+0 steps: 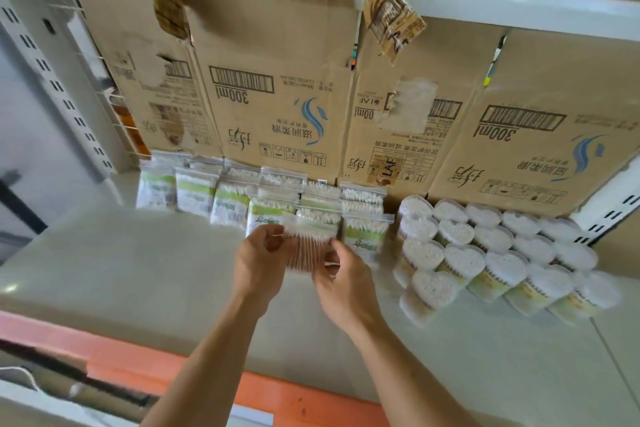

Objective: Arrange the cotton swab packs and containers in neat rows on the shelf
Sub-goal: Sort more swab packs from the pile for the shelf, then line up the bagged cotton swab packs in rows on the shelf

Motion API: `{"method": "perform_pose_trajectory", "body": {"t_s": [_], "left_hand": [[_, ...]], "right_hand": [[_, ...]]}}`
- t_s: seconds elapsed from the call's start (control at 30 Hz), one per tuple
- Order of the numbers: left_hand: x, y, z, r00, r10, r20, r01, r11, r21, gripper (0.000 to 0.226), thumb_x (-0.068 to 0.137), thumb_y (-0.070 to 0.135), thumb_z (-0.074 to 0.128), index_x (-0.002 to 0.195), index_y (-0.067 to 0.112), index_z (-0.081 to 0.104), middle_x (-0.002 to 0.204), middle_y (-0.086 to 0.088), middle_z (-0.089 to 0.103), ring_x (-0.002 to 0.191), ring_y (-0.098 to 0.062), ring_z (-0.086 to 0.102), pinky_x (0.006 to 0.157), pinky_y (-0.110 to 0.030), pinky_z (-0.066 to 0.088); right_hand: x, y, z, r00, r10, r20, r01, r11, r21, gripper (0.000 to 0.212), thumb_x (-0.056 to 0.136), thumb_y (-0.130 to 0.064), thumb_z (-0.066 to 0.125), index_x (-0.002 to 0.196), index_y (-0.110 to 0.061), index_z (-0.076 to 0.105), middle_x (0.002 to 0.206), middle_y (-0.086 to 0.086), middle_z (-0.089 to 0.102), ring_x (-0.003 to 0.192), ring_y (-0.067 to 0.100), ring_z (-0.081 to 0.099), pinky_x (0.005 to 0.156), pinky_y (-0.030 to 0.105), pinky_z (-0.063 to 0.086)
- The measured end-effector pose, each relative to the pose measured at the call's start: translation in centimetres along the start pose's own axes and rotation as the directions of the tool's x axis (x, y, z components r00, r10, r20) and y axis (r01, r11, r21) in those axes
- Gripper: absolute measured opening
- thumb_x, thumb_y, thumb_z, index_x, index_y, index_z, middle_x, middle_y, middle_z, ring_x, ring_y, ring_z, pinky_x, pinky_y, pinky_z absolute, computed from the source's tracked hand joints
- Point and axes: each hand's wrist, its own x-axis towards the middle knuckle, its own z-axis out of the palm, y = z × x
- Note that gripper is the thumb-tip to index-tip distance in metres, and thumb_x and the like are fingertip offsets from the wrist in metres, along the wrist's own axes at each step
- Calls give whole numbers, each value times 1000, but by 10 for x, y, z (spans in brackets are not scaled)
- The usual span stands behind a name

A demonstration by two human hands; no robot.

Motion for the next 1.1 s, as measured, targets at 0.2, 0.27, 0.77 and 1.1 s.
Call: {"method": "perform_pose_trajectory", "body": {"t_s": [0.2, 0.27, 0.77, 1.1], "left_hand": [[13, -11, -38, 994, 15, -105, -12, 999, 33, 17, 87, 13, 65, 99, 25, 61, 86, 7, 69, 80, -9, 64, 65, -23, 46], [20, -13, -52, 987, 21, -161, -15, 999, 43, 15, 89, 13, 63, 98, 24, 62, 84, 10, 67, 78, -5, 62, 63, -21, 45], [88, -24, -93, 972, 19, -233, 0, 997, 82, 33, 91, 20, 62, 123, 13, 60, 96, -3, 66, 88, -20, 62, 81, -34, 52], [85, -35, -90, 961, 27, -276, 15, 989, 149, 36, 89, 35, 63, 119, 15, 59, 97, -2, 67, 92, -21, 63, 82, -36, 50]], "right_hand": [[9, -24, 26, 987, -74, 144, 73, 997, 14, 31, 90, -20, 56, 120, -21, 58, 110, -8, 63, 98, 11, 62, 84, 22, 51], [13, -38, 36, 974, -100, 203, 97, 995, 26, 32, 91, -15, 57, 122, -16, 58, 103, -9, 54, 98, 10, 59, 82, 16, 46], [50, -86, 86, 905, 16, 425, -10, 1000, -17, 72, 90, -17, 54, 153, -16, 18, 145, 13, 44, 127, 21, 47, 91, 25, 44], [39, -85, 88, 952, -66, 299, 93, 993, -76, 58, 92, -21, 51, 147, -19, 34, 149, -1, 42, 129, 12, 47, 106, 21, 37]]}}
